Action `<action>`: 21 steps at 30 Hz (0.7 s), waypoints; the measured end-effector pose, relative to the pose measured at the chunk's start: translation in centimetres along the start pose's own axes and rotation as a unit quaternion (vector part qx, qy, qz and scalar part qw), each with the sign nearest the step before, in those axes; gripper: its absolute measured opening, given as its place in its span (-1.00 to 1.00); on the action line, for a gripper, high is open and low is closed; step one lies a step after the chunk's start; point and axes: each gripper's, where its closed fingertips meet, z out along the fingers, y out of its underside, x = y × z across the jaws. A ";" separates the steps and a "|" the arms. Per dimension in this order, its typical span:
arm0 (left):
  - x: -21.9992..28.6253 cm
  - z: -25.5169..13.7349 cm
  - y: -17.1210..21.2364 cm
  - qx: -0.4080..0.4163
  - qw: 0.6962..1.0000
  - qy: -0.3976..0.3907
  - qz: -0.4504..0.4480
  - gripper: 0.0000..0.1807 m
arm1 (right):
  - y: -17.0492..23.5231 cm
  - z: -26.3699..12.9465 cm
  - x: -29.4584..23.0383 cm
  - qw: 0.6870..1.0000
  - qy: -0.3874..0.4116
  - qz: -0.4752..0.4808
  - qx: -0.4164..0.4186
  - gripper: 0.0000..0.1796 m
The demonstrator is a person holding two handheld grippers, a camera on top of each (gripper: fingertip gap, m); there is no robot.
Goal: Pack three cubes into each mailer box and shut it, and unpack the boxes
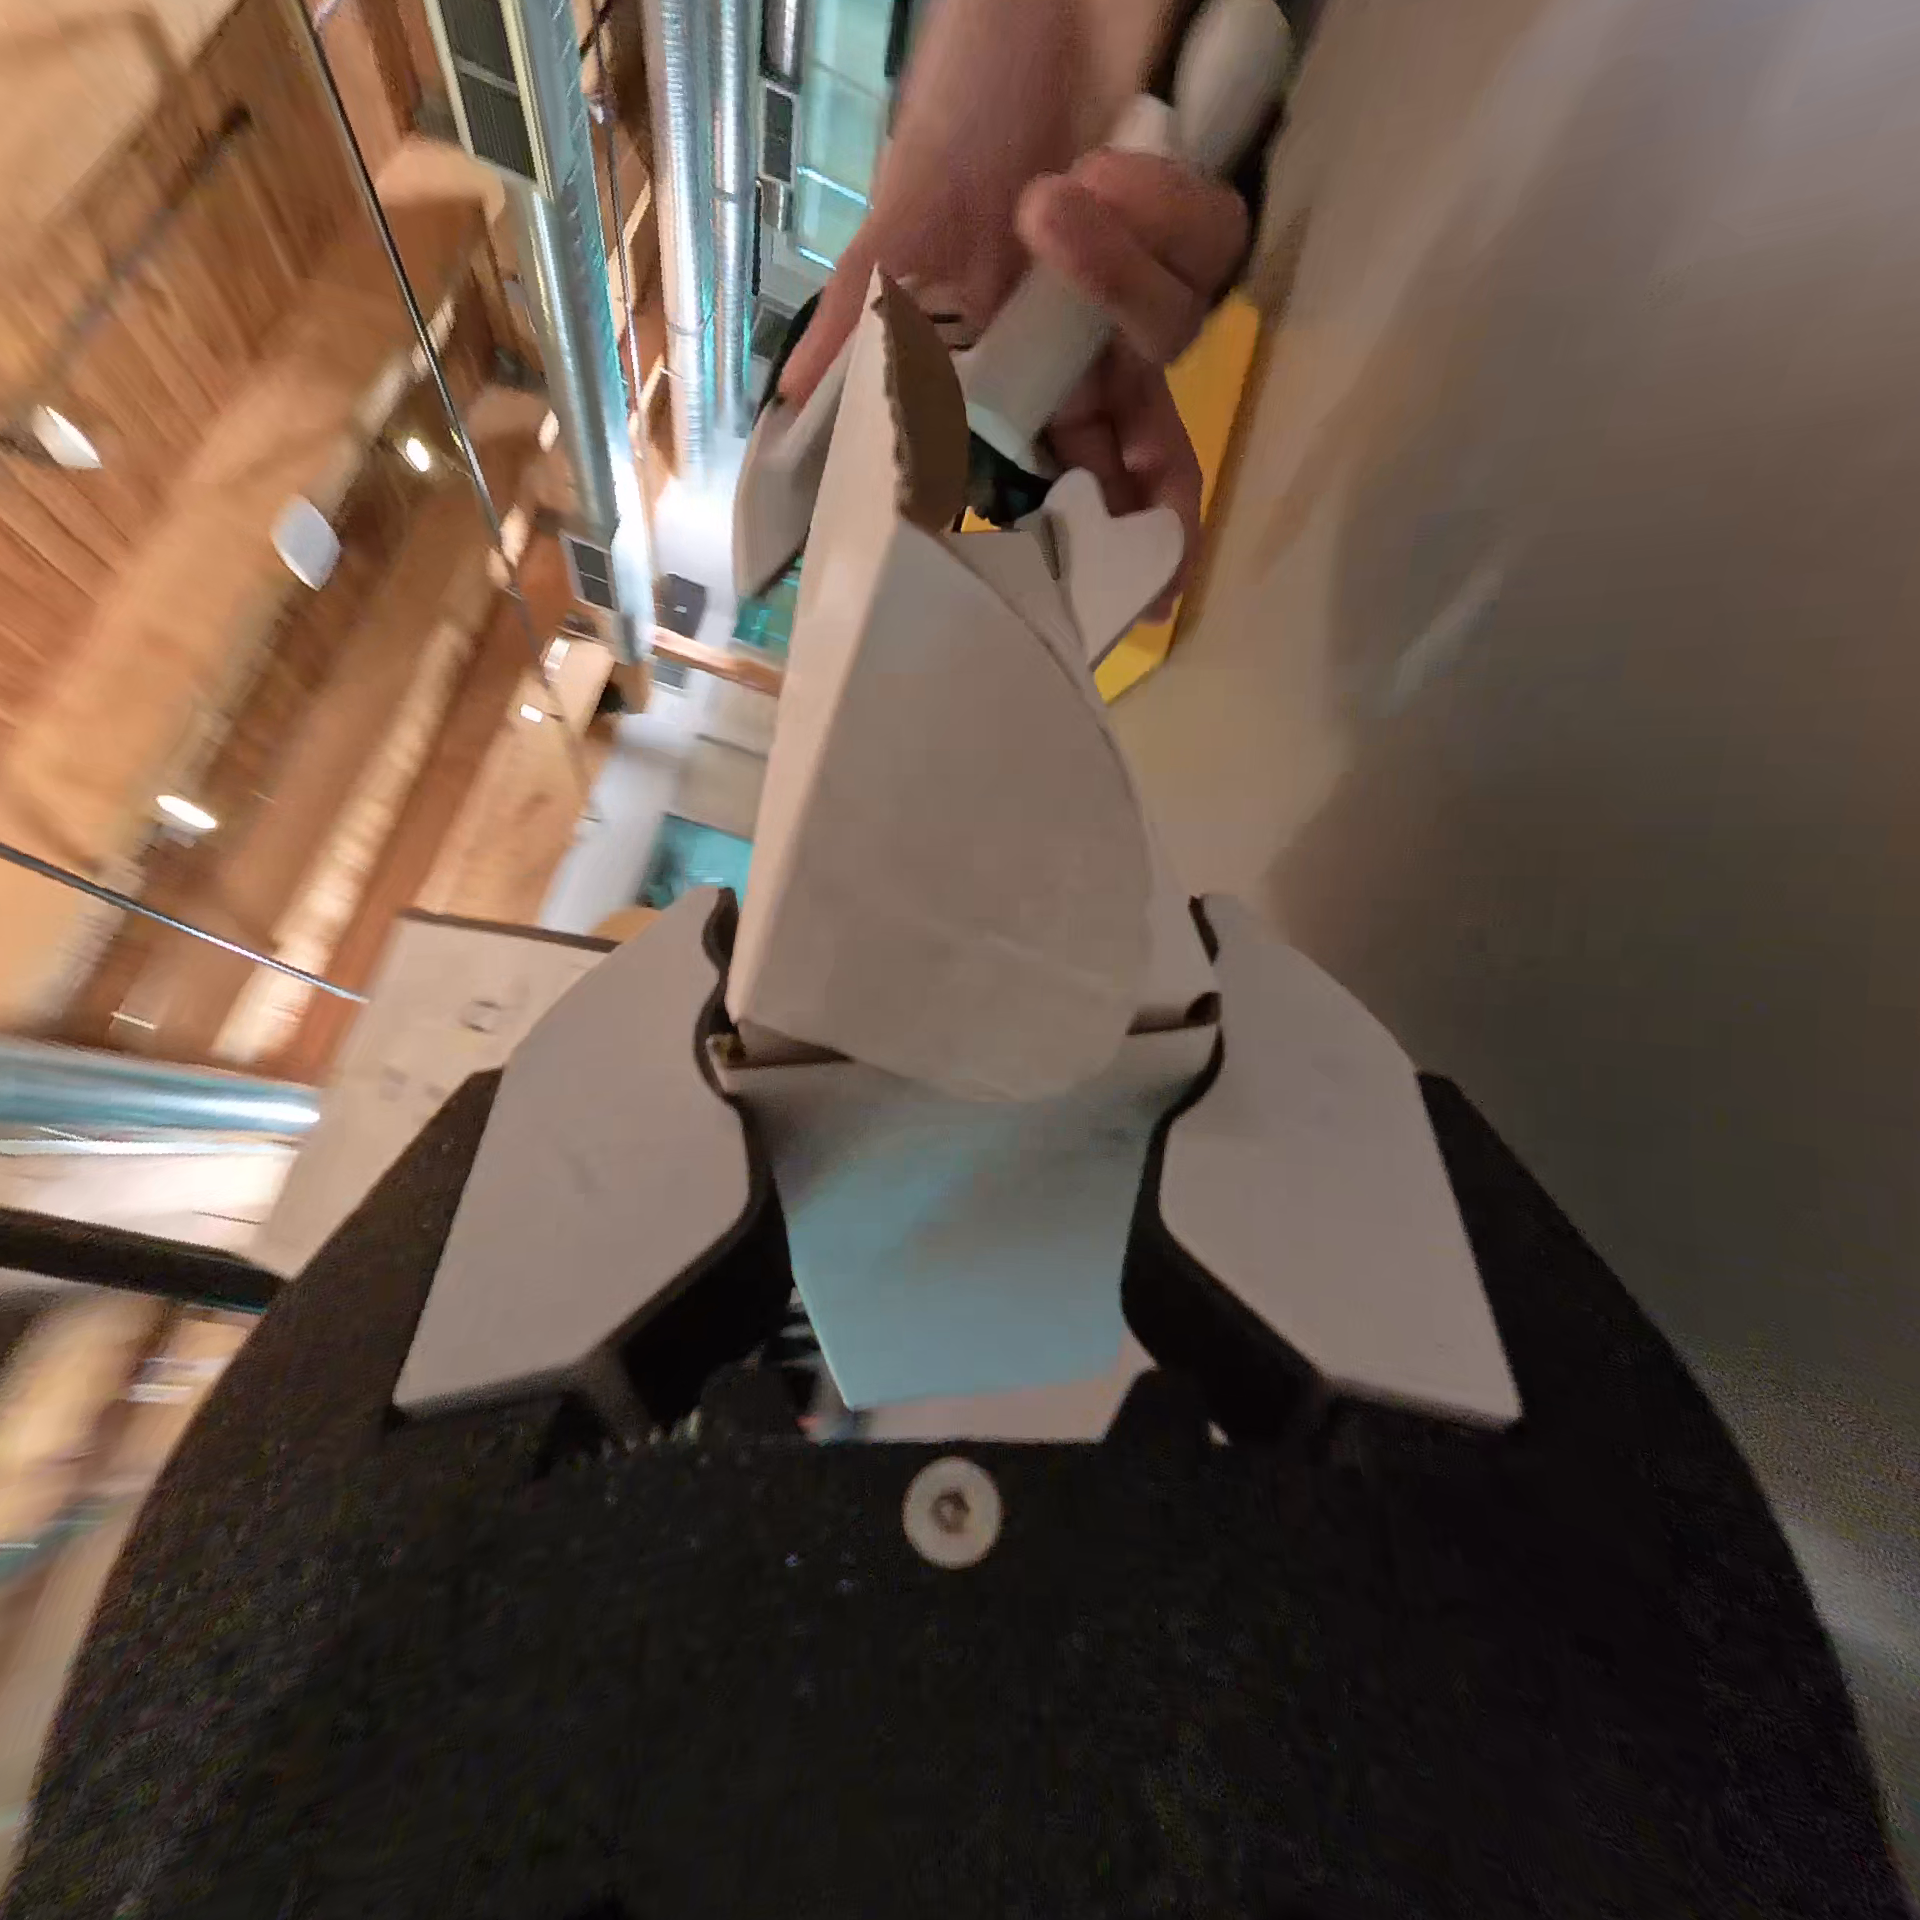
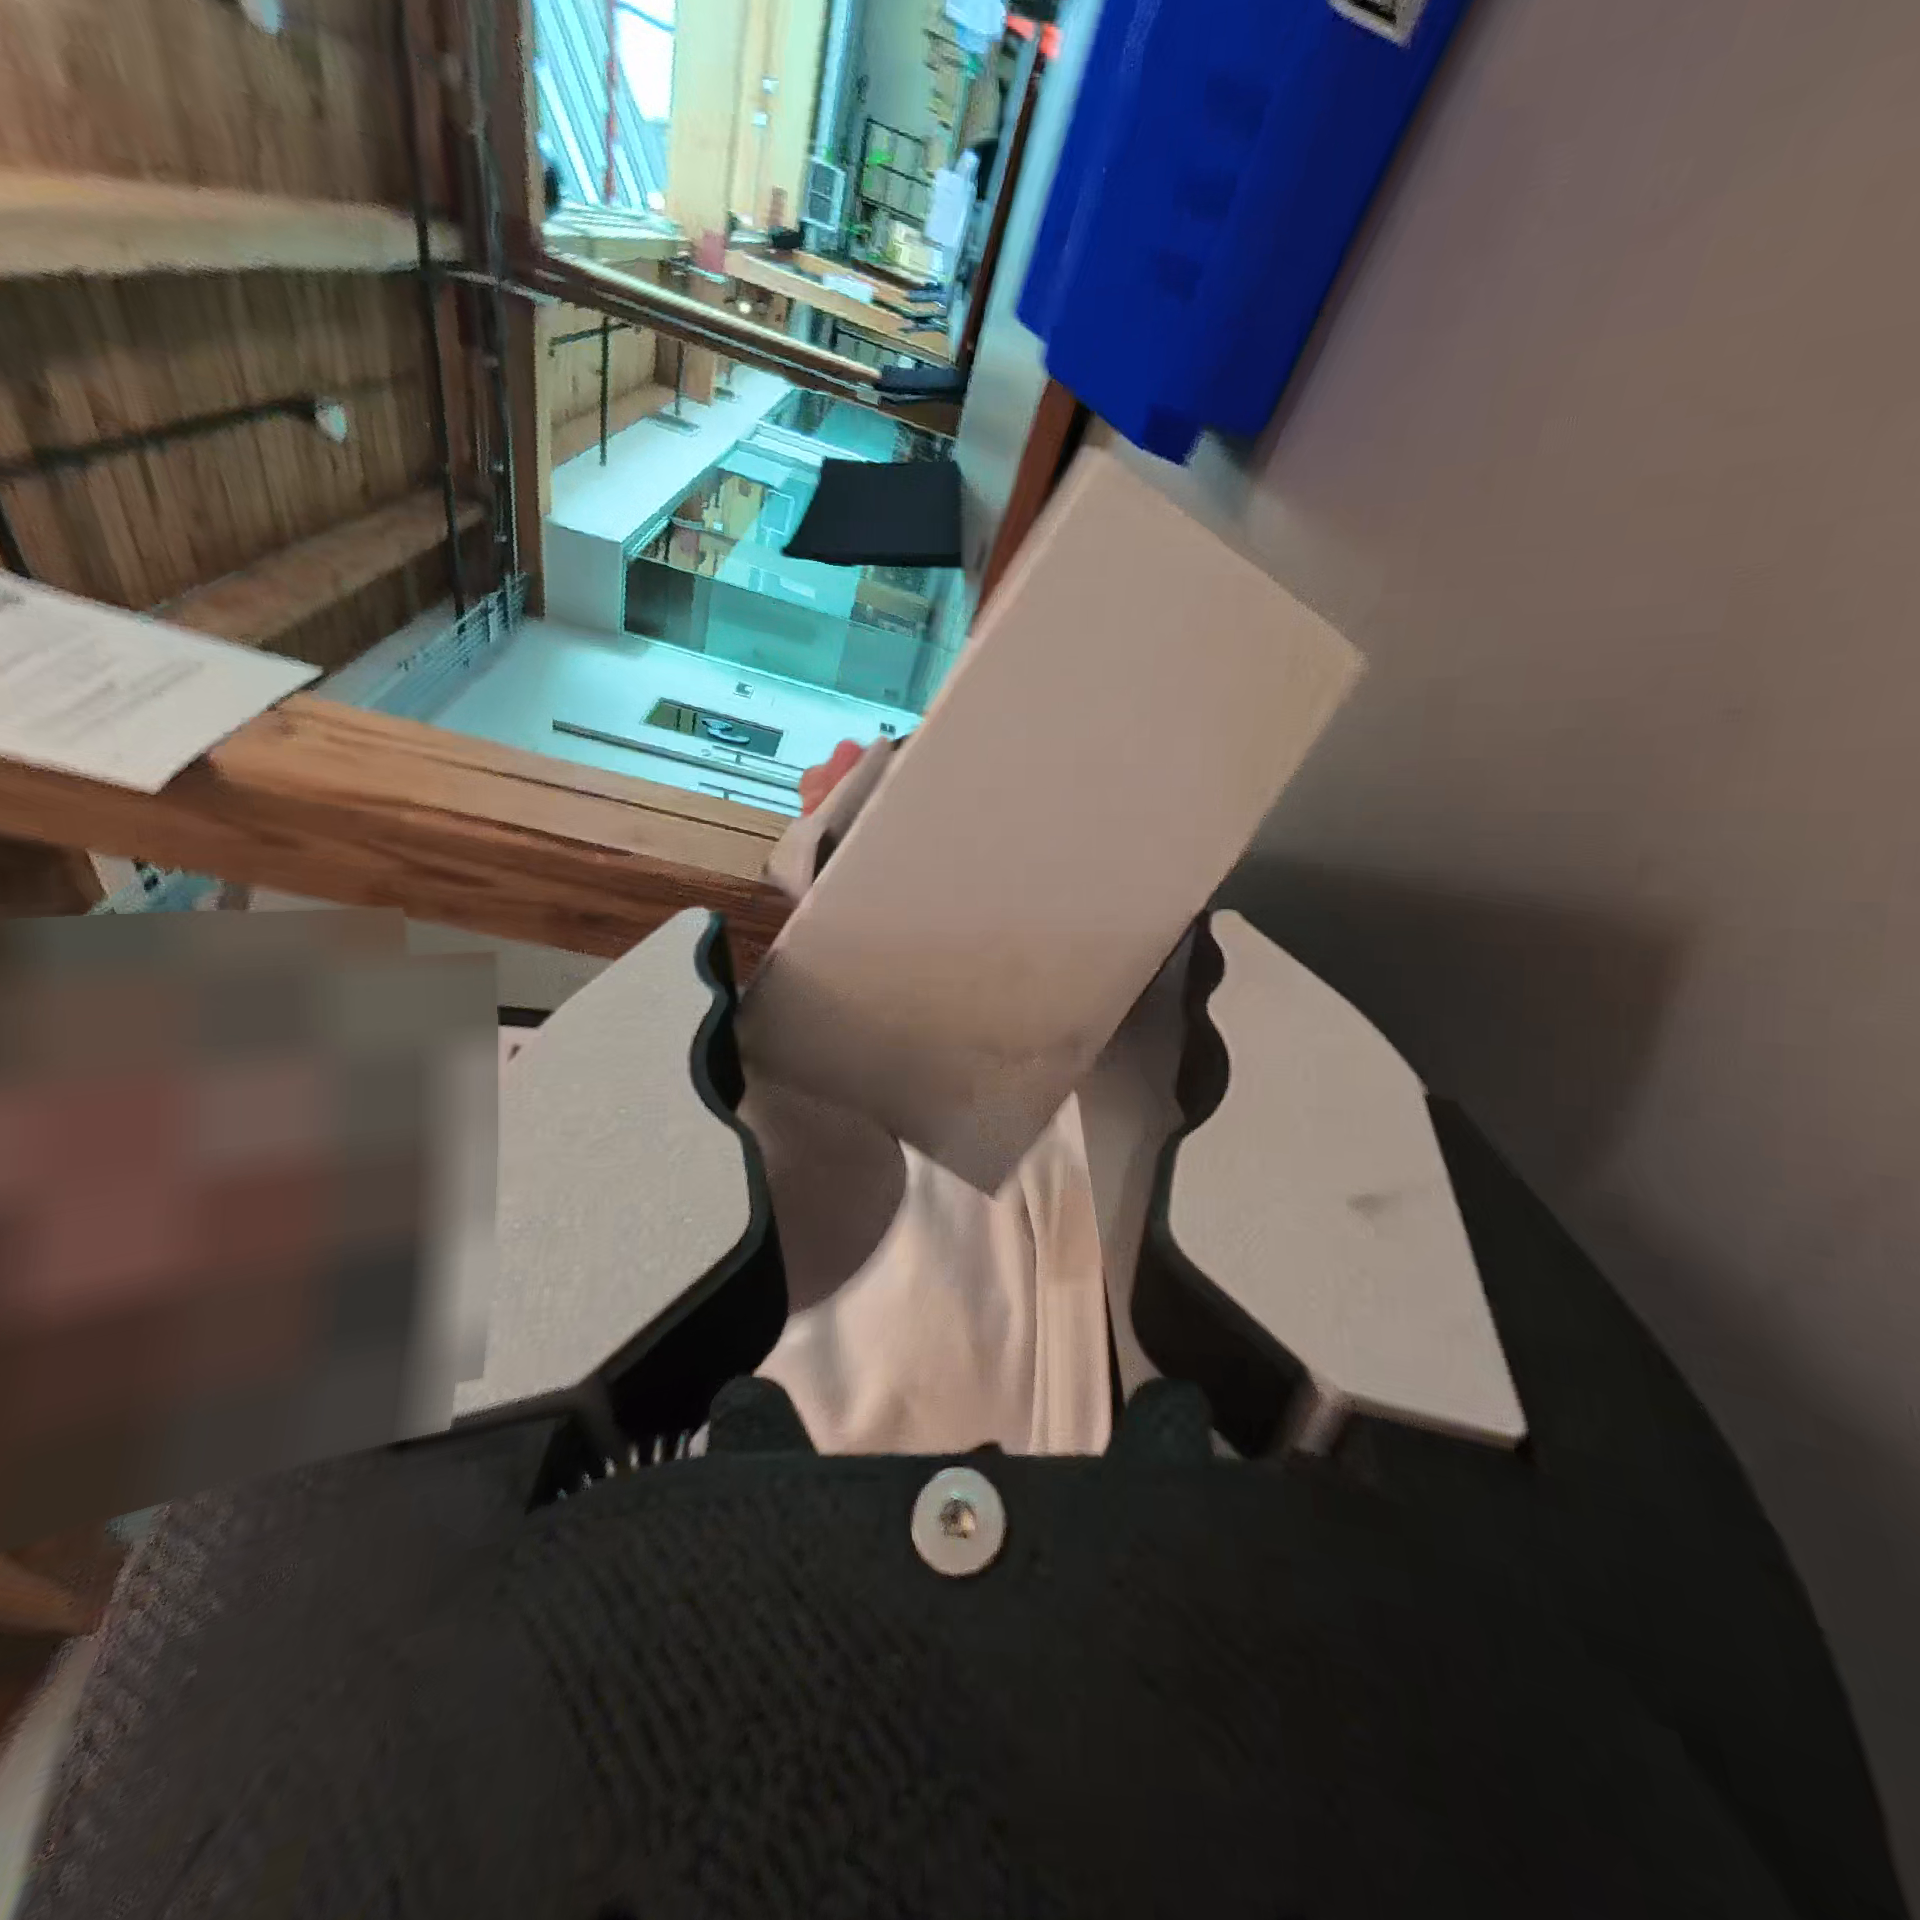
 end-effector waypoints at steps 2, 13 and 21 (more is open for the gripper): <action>-1.4 -0.6 0.2 0.024 0.990 0.029 -0.139 -0.12 | -0.7 -1.5 -1.5 0.998 0.004 -0.065 0.024 -0.05; -0.6 -2.9 6.0 0.039 0.837 0.213 -0.503 -0.15 | -0.3 -2.4 0.8 0.892 0.279 -0.342 0.099 -0.14; 0.5 -3.7 7.4 0.009 0.827 0.234 -0.511 -0.15 | -2.4 2.6 -0.2 0.823 0.318 -0.441 0.166 -0.52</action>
